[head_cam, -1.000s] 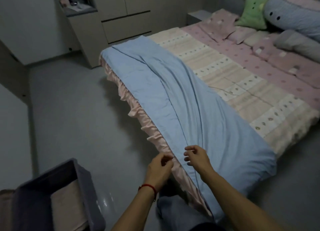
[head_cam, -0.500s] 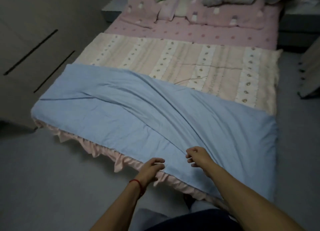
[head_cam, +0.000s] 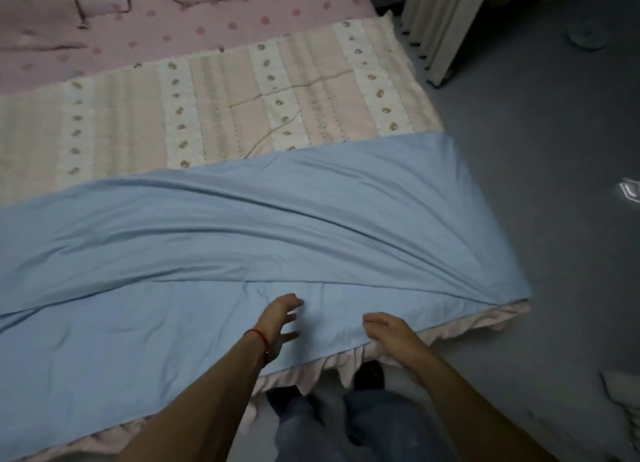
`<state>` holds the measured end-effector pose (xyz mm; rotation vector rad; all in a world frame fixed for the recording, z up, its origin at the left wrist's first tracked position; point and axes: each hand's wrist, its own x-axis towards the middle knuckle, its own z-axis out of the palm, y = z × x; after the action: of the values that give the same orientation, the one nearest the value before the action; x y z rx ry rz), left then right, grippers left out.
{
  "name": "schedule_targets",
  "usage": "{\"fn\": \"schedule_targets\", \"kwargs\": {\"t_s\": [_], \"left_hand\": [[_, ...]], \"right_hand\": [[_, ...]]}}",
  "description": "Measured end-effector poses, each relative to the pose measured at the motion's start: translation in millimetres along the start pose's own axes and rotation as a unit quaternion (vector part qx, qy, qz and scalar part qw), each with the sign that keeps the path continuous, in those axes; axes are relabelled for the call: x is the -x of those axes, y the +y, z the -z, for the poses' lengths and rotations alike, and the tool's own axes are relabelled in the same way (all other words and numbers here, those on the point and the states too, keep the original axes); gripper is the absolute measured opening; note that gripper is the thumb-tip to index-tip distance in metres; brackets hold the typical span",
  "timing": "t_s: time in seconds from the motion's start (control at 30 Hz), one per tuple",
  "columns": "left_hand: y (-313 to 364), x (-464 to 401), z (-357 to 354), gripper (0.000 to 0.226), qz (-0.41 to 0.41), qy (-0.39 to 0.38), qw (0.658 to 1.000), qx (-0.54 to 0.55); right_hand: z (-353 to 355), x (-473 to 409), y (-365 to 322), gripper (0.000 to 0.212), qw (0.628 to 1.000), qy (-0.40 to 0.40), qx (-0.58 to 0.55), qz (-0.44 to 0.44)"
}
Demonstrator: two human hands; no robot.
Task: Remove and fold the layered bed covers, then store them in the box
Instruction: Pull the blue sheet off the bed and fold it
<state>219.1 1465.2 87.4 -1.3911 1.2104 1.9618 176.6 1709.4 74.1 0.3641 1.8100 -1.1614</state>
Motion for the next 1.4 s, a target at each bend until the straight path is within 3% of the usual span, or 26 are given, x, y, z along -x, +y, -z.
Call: {"fn": "schedule_targets", "kwargs": {"t_s": [0.07,0.1,0.2,0.3,0.43,0.63,0.77,0.9,1.1,1.2,1.3,1.4], "left_hand": [[5.0,-23.7,7.0,0.014,0.01,0.023,0.991,0.13],[6.2,-43.7,12.7,0.009,0.013,0.031,0.98,0.195],[7.0,-96.2,26.0,0.018,-0.008,0.046,0.945,0.324],[6.7,-145.4,24.9,0.014,-0.057,0.034,0.925,0.374],[-16.0,-172.3,22.6,0.011,-0.099,0.033,0.934,0.342],[-87.8,-128.9,48.6,0.006,-0.116,0.066,0.943,0.304],[-140.4,-91.4,54.0,0.011,-0.121,0.085,0.95,0.275],[-182.3,-76.7,55.6,0.009,-0.134,0.122,0.95,0.254],[-192.8,-92.6,66.7,0.01,-0.132,0.165,0.955,0.21],[-198.4,-95.5,68.9,0.007,-0.132,0.179,0.954,0.202],[-203.9,-98.5,72.1,0.01,-0.14,0.194,0.953,0.184],[-201.6,-96.6,70.3,0.01,-0.129,0.192,0.954,0.192]], "right_hand": [[-17.4,-18.1,4.0,0.036,0.994,-0.012,-0.102,-0.045],[-26.8,-37.2,4.7,0.038,0.986,-0.019,-0.157,-0.058],[-42.8,-94.3,2.0,0.041,0.925,0.03,-0.371,-0.081],[-36.5,-141.3,8.9,0.04,0.844,0.044,-0.527,-0.087],[-29.7,-166.8,50.0,0.049,0.788,0.022,-0.614,-0.016],[-29.5,-148.2,42.4,0.038,0.805,0.159,-0.571,0.01],[-24.8,-105.9,69.4,0.02,0.838,0.233,-0.494,0.005],[-18.4,-80.6,105.0,0.012,0.866,0.235,-0.442,0.011],[35.5,-99.1,107.4,0.02,0.81,0.269,-0.521,0.031],[55.8,-98.0,108.1,0.008,0.822,0.329,-0.46,0.064],[58.6,-89.4,118.6,0.015,0.836,0.383,-0.385,0.082],[59.5,-94.5,133.9,0.012,0.837,0.343,-0.425,0.021]]}}
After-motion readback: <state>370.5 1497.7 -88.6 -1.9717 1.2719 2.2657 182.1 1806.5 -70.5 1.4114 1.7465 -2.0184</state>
